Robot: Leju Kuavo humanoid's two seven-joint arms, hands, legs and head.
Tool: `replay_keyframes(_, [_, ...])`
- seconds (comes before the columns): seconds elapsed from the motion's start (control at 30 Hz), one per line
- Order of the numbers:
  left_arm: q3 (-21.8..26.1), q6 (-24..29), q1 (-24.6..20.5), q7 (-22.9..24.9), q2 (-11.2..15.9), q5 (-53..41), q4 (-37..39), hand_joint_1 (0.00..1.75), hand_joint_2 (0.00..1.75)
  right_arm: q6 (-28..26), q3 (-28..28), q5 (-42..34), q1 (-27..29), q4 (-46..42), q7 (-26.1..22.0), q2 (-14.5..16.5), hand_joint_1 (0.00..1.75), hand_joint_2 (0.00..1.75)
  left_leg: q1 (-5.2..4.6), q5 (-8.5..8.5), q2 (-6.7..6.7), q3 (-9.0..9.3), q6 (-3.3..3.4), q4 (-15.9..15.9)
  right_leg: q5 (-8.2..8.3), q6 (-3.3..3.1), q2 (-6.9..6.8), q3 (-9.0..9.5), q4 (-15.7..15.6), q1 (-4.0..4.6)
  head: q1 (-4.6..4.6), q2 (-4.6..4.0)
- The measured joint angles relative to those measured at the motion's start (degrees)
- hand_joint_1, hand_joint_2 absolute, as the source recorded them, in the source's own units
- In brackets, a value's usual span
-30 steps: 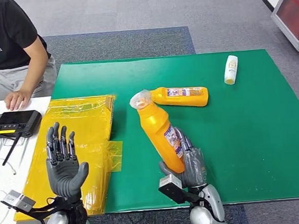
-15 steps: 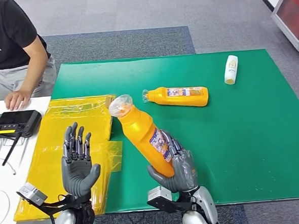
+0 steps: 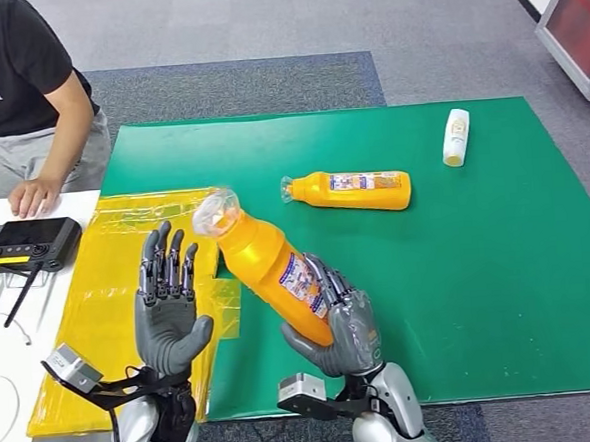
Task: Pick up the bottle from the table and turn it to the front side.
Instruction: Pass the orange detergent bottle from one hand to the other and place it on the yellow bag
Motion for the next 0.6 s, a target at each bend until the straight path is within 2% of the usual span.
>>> replay_keyframes(0.23, [-0.9,-0.3,-1.4,0.2,0.0,0.2,0.3,0.0,1.75,-1.9,1.4,3.3,-0.5,0.9,-0.2,0.0,1.75,1.75,0.0,0.0,0.0,-0.02,0.0,0.0,0.0,0.0,0.0,-0.01,0.0,0.0,-0.02,0.0])
replay_keyframes(0.6, [-1.0,-0.8,-3.0,0.9,0.0,1.5,1.4,0.0,1.75,-3.1,4.7,4.0,-2.0,0.0,-0.6,0.0,1.75,1.75,0.0,0.0,0.0,-0.02,0.0,0.0,0.0,0.0,0.0,-0.02,0.0,0.0,-0.02,0.0])
